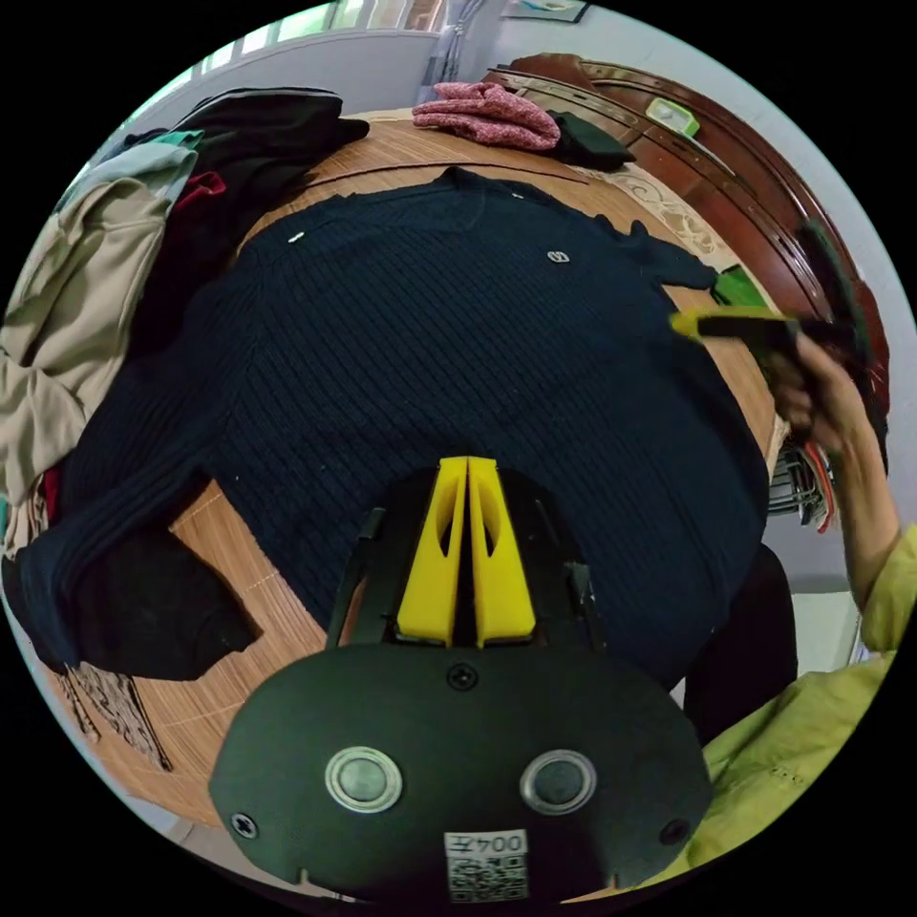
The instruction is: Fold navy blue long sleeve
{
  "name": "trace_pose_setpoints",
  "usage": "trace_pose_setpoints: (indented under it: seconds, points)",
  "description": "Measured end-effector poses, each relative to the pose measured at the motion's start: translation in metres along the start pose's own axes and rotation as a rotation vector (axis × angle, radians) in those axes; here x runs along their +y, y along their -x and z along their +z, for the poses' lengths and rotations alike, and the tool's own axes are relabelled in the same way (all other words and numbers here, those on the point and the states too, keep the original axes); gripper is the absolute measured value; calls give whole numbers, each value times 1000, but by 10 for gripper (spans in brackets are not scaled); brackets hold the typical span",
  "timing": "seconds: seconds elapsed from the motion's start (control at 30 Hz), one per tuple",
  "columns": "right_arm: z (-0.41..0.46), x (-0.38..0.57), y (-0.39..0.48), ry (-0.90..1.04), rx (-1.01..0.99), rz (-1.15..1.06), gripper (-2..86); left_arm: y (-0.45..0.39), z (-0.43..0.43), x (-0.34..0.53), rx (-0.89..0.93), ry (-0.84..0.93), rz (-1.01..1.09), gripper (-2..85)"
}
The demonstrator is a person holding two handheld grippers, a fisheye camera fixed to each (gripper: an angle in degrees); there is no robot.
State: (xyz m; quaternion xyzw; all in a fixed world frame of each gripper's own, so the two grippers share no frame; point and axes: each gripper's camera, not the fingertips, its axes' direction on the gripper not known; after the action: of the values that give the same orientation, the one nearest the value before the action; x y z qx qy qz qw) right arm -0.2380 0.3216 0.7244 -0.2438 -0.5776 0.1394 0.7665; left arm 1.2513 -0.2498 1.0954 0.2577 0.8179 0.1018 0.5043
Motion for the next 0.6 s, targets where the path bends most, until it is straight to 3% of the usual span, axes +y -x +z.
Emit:
trace_pose_setpoints:
  seconds: [0.23, 0.33, 0.4, 0.47, 0.6]
  points:
    - [25, 173, -14, -51, 130, 68, -4, 62, 28, 77, 109, -104, -77, 8]
    - [28, 208, -25, -82, 168, 49, -4, 97, 35, 115, 226, -111, -155, 8]
    - [28, 227, -35, -87, 190, 30, -4, 136, 22, 164, 400, -206, -271, 10]
    - [28, 249, -51, -115, 149, 43, 0, 169, 9, 211, 466, -310, -391, 12]
    - [26, 312, -105, -219, -115, 135, 40, 249, -15, 330, 404, -437, -573, 32]
